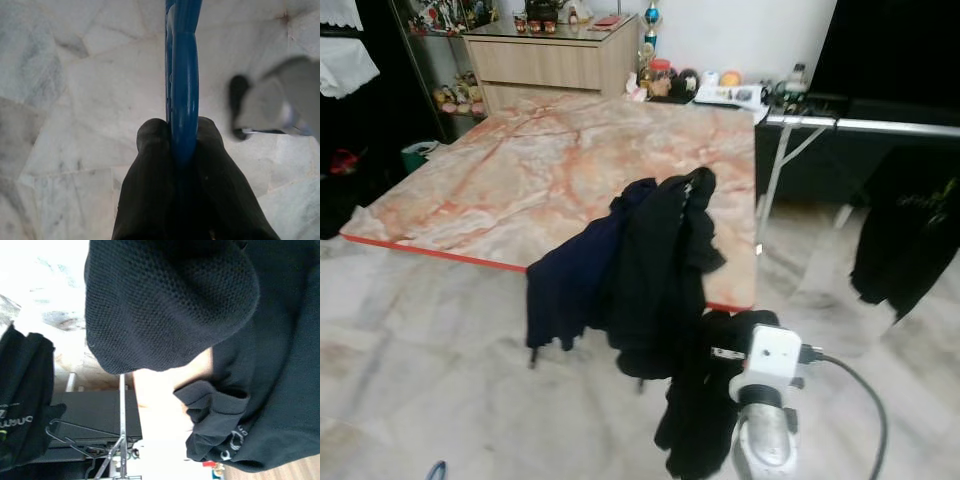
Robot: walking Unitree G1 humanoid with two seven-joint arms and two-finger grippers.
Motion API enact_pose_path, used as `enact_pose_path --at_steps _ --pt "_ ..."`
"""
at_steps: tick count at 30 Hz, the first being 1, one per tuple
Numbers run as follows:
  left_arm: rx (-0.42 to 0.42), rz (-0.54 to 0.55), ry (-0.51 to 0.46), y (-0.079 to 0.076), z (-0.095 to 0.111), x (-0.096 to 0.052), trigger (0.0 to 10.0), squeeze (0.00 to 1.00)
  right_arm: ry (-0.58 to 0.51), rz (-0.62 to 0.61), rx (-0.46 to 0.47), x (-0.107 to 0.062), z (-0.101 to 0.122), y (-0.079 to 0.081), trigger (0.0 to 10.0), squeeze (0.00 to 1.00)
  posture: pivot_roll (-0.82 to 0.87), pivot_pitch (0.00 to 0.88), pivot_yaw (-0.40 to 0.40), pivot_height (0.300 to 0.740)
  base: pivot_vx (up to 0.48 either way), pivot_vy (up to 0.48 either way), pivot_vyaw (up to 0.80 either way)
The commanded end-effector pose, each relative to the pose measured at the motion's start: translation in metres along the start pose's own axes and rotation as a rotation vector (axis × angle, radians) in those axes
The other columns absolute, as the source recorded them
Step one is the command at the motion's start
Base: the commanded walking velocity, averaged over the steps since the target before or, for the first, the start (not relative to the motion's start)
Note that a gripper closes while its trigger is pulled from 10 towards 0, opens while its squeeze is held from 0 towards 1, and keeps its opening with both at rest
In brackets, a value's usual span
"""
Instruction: Hang hanger
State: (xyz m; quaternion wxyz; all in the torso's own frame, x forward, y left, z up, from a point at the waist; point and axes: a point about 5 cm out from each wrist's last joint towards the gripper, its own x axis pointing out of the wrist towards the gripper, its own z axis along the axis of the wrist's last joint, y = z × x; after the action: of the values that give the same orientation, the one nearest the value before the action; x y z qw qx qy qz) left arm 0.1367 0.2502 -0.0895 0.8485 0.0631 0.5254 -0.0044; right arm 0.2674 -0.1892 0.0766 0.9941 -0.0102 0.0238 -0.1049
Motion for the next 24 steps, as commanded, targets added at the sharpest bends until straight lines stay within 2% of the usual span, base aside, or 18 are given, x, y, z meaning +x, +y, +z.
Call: enact_pose_path --at_steps 1,2,5,6,13,16,17,24 --pt "0.004 0.015 0.017 -0.003 -0.003 0.000 10.0 0.00 -0.059 0.014 0.006 0.004 0.014 0.006 10.0 0.00 0.10 0.034 0.010 0.740 0.000 0.431 0.00" --pt "0.006 0.008 0.017 -0.012 -0.003 0.002 10.0 0.00 -0.061 0.014 0.004 0.004 0.014 0.006 10.0 0.00 0.10 0.034 0.010 0.740 0.000 0.405 0.00" --pt "0.016 -0.003 0.017 -0.028 -0.003 0.005 10.0 0.00 -0.065 0.015 0.004 0.004 0.015 0.006 10.0 0.00 0.10 0.035 0.009 0.740 0.000 0.199 0.00" --pt "0.020 -0.012 0.013 -0.040 0.000 0.007 10.0 0.00 -0.069 0.015 0.003 0.005 0.016 0.006 10.0 0.00 0.10 0.035 0.009 0.740 0.000 0.000 0.00" --pt "0.020 -0.038 -0.010 -0.065 0.010 0.010 10.0 0.00 -0.133 0.010 0.006 0.010 0.034 0.008 10.0 0.00 0.10 0.033 0.010 0.740 0.000 0.000 0.00" --pt "0.013 -0.048 -0.020 -0.078 0.016 0.011 10.0 0.00 -0.204 0.010 0.008 0.017 0.056 0.009 10.0 0.00 0.10 0.033 0.010 0.740 0.000 0.000 0.00" --pt "0.024 -0.043 -0.011 -0.073 0.014 0.011 10.0 0.00 -0.257 0.008 0.013 0.022 0.071 0.010 10.0 0.00 0.10 0.025 0.012 0.740 0.000 0.000 0.00" --pt "0.023 -0.031 -0.002 -0.057 0.009 0.010 10.0 0.00 -0.386 0.017 0.005 0.031 0.111 0.013 10.0 0.00 0.10 0.017 0.009 0.740 0.000 0.000 0.00"
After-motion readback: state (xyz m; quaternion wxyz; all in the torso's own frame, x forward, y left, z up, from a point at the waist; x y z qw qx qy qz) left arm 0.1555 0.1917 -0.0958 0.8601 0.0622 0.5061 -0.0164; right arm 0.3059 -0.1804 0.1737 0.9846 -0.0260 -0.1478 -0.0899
